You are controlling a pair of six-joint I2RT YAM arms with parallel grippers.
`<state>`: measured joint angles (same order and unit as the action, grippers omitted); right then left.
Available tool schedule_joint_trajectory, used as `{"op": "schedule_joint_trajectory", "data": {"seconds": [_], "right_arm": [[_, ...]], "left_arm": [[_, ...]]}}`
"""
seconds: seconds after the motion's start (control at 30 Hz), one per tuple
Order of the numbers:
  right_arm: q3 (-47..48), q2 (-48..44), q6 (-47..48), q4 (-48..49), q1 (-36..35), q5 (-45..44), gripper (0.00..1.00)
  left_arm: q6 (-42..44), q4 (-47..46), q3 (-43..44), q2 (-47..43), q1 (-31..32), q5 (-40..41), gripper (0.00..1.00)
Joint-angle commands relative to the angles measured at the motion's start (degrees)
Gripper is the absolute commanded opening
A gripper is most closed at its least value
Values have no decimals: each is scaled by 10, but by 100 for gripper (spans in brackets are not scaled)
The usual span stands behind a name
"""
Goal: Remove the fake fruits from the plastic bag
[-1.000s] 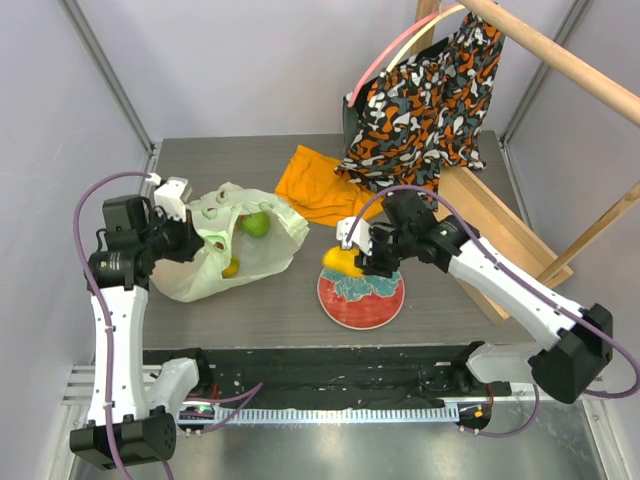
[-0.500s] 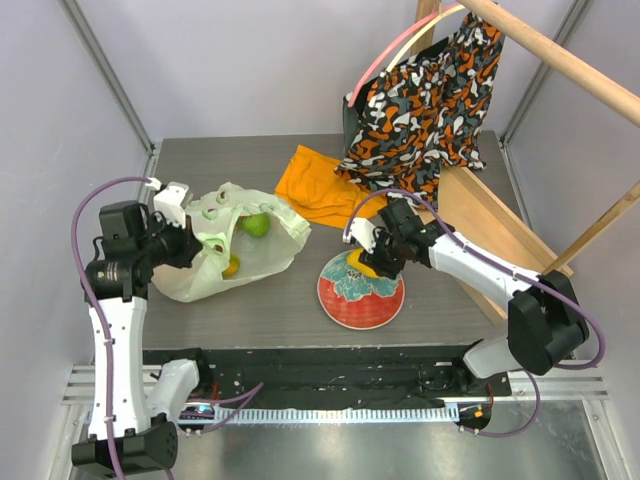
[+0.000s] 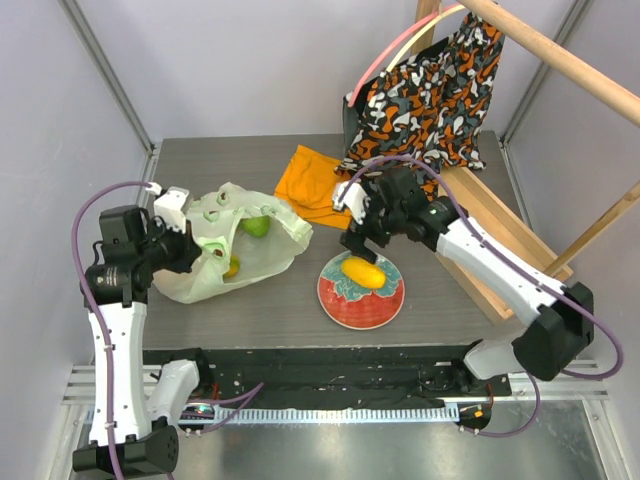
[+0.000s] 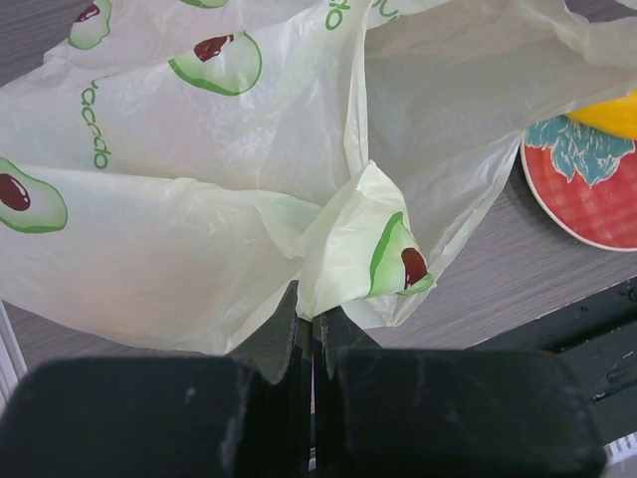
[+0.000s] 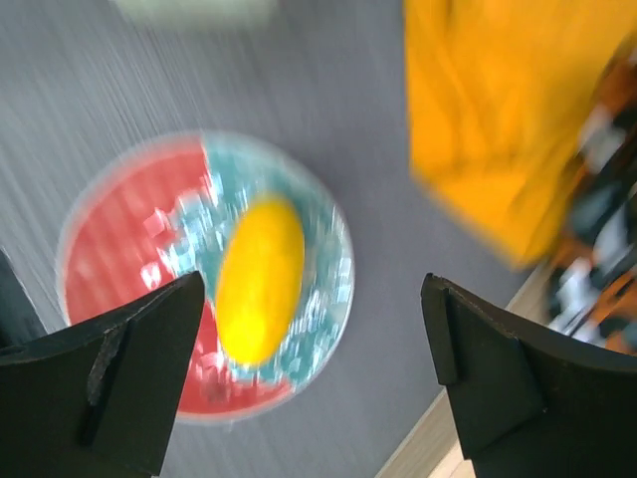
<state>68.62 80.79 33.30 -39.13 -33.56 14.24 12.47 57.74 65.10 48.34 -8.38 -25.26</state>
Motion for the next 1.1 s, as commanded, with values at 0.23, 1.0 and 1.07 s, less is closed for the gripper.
{"op": "schedule_joint_trajectory", "data": {"seconds": [0.23,1.0,1.07], "right_arm": [[204,54,-27,77,-167,162,77],[-37,104,-120,362,-222,-149,56],[-56,80,-139,348,-230,-106,56]], "left_arm": [[-109,2,20,-7,-8,-32,0],[-36,109,130,-55,-8,-118,0],[-25,118,126,-57,-8,-123,0]]}}
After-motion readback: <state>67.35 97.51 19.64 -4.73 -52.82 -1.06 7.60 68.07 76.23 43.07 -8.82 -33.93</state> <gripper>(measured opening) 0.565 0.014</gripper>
